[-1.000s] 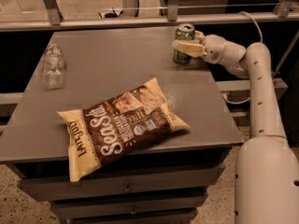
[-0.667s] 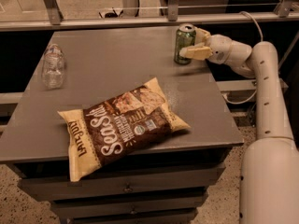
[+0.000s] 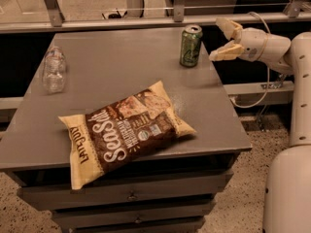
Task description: Place green can upright
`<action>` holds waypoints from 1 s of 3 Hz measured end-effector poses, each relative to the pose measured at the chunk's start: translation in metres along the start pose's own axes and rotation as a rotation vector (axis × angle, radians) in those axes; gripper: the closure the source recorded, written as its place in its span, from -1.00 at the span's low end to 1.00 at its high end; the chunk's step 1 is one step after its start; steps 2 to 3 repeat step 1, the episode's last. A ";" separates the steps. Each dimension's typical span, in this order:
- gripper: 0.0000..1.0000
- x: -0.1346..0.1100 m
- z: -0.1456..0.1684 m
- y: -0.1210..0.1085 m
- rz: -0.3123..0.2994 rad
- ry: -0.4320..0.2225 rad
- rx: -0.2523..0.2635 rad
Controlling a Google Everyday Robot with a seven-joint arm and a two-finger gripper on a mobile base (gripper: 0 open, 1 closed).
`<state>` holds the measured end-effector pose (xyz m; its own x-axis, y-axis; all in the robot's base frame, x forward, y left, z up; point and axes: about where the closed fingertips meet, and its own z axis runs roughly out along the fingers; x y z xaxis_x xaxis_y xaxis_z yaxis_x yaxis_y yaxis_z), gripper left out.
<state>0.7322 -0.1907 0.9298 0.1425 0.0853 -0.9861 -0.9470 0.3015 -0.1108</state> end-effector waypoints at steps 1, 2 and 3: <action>-1.00 -0.005 -0.004 0.001 -0.010 0.009 0.005; -1.00 -0.005 -0.004 0.001 -0.010 0.009 0.005; -1.00 -0.005 -0.004 0.001 -0.010 0.009 0.005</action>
Offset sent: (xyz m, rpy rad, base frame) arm 0.0000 0.0000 0.0000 0.0000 0.0000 0.0000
